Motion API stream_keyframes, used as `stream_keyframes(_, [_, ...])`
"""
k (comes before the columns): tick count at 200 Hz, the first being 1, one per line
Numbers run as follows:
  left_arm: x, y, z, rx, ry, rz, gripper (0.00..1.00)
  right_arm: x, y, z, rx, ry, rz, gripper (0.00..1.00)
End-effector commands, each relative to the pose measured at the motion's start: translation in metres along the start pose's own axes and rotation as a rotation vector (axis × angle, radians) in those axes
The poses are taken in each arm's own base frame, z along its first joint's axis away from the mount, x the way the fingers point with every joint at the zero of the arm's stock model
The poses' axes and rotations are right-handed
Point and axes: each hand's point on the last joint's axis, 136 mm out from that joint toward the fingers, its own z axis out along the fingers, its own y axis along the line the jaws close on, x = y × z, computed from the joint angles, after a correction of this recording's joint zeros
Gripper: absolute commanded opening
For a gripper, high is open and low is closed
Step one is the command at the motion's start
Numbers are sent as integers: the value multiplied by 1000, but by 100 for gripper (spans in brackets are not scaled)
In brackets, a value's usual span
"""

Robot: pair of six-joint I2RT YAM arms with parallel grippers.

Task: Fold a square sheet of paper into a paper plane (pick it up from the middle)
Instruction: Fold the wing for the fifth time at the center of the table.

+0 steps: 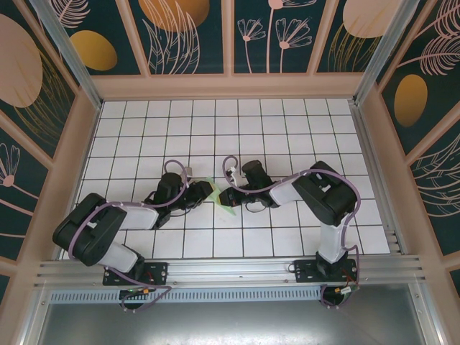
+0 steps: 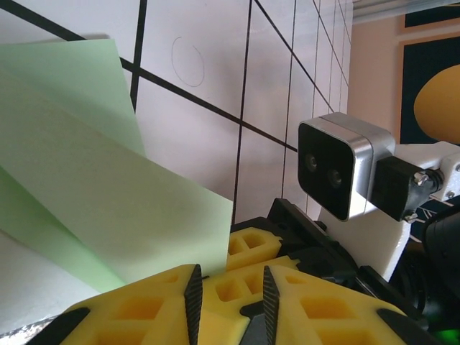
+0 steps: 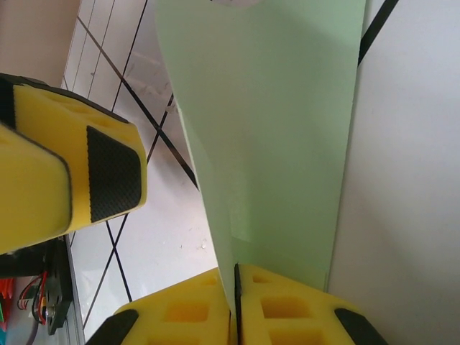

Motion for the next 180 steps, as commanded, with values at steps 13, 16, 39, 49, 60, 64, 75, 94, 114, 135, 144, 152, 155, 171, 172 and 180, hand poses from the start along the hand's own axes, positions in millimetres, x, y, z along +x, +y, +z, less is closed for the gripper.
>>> stream_keyframes(13, [-1, -6, 7, 28, 9, 7, 31, 1, -5, 4, 3, 35, -5, 13])
stream_keyframes(16, [-1, -6, 7, 30, 8, 8, 30, 1, -5, 3, 3, 37, -4, 13])
stream_keyframes(39, [-3, -4, 12, 24, 9, 5, 29, 1, -3, 4, -3, 49, -7, 14])
stream_keyframes(49, [-3, -2, 13, 18, 6, 2, 28, 1, -3, 4, -2, 53, -6, 15])
stream_keyframes(60, [-3, -1, 14, 14, 6, -3, 28, 0, -2, 4, -8, 57, -12, 15])
stream_keyframes(64, [-3, 0, 14, 13, 5, -4, 27, 1, -1, 4, -9, 58, -12, 15])
stream_keyframes(75, [-4, 2, 15, 6, 2, -12, 27, 0, -1, 4, -11, 60, -15, 15])
stream_keyframes(94, [-4, 7, 15, -5, -10, -27, 26, 0, 0, 4, -10, 65, -17, 16])
stream_keyframes(114, [-5, 13, 16, -23, -16, -40, 25, -1, 1, 3, -9, 67, -18, 18])
stream_keyframes(135, [-4, 19, 17, -41, -12, -53, 24, -2, 3, 2, -11, 70, -17, 21])
stream_keyframes(144, [-4, 21, 17, -47, -14, -57, 23, -3, 5, 1, -13, 70, -16, 22])
stream_keyframes(152, [-3, 23, 17, -52, -11, -60, 23, -3, 6, 0, -10, 68, -15, 24])
stream_keyframes(155, [-3, 23, 17, -54, -11, -61, 23, -3, 6, -1, -10, 67, -15, 24])
stream_keyframes(171, [-3, 25, 17, -59, -12, -64, 23, -4, 9, -4, -11, 64, -18, 25])
stream_keyframes(172, [-3, 25, 17, -60, -12, -64, 23, -4, 10, -4, -11, 64, -19, 25])
stream_keyframes(180, [-2, 25, 18, -61, -11, -66, 23, -4, 11, -6, -8, 62, -24, 26])
